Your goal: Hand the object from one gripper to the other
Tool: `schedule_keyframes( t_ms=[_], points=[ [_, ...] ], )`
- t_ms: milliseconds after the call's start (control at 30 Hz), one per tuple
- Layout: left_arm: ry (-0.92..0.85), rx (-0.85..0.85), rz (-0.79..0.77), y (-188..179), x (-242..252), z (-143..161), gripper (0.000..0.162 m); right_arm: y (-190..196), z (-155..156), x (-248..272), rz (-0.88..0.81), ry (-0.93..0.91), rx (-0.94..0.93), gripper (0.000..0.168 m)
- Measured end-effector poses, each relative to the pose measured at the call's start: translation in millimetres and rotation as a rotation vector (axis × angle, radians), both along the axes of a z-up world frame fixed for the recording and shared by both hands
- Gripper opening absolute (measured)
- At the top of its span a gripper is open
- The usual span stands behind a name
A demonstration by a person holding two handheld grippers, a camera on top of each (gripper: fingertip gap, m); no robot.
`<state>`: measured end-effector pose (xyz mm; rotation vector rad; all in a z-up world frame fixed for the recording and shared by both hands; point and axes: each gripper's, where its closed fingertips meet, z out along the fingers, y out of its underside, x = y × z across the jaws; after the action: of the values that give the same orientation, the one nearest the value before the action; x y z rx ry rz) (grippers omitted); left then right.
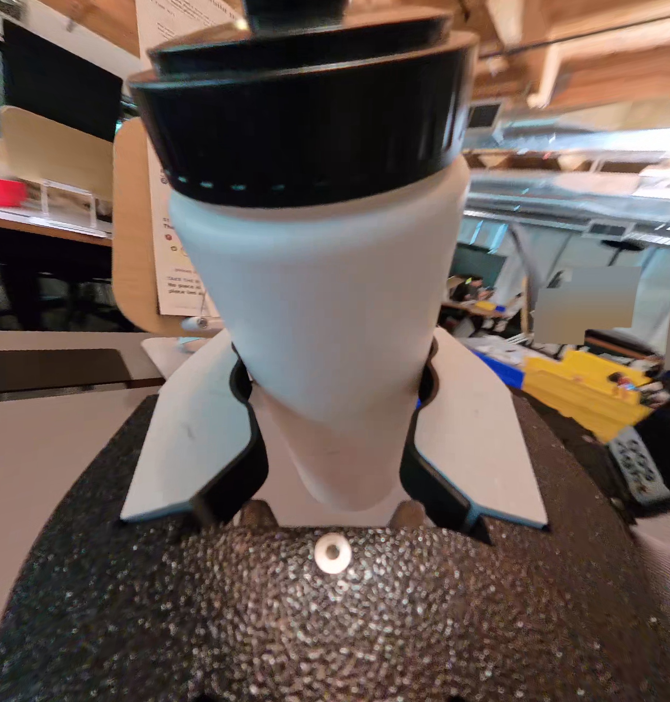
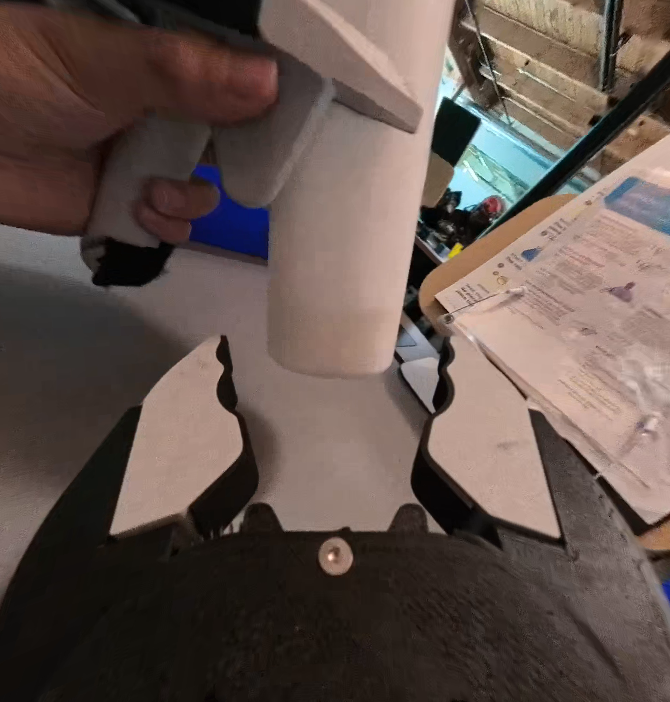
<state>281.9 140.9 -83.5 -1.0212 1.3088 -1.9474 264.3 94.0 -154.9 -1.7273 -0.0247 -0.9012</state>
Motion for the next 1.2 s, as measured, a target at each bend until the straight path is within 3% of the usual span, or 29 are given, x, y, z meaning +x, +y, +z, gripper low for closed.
schedule_keyframes(
  t_ms=[133, 267, 400, 533, 633, 733, 767, 833, 900, 1067, 1200],
  points=[
    [0.013, 0.033, -0.019, -27, -7, -4, 0.088, 3, -10, 14, -0.178, -0.188, -0.128, 0.102],
    [0.011, 0.033, -0.085, -43, -10, -9, 0.088, -4, -14, 22, -0.188, -0.139, -0.126, 0.092],
    [-0.108, 0.080, -0.338, -53, -26, -2, 0.083, -7, -8, 2, 0.081, 0.160, -0.006, 0.092],
    [-0.125, 0.093, -0.563, -60, -44, -7, 0.105, -10, 13, -60, 0.624, 0.653, 0.187, 0.090],
    [-0.138, 0.054, -0.739, -73, -63, -12, 0.099, -9, 9, -76, 0.738, 0.819, 0.181, 0.090],
    [-0.122, 0.036, -0.784, -80, -65, -17, 0.104, -3, -5, -78, 0.712, 0.814, 0.104, 0.089],
    [-0.099, 0.049, -0.774, -81, -61, -18, 0.102, -1, -10, -74, 0.667, 0.807, 0.083, 0.087],
    [-0.106, 0.135, -0.578, -72, -40, -21, 0.101, -3, -13, -49, 0.509, 0.688, 0.102, 0.078],
    [-0.100, 0.273, -0.371, -57, -20, -27, 0.101, -12, 1, -31, 0.430, 0.607, 0.202, 0.096],
    [-0.022, 0.545, 0.039, -28, 12, -44, 0.101, -26, 56, -14, 0.360, 0.454, 0.523, 0.092],
    [-0.119, 0.812, 0.246, -35, 10, -43, 0.101, -23, 71, -15, 0.257, 0.269, 0.590, 0.097]
  ],
)
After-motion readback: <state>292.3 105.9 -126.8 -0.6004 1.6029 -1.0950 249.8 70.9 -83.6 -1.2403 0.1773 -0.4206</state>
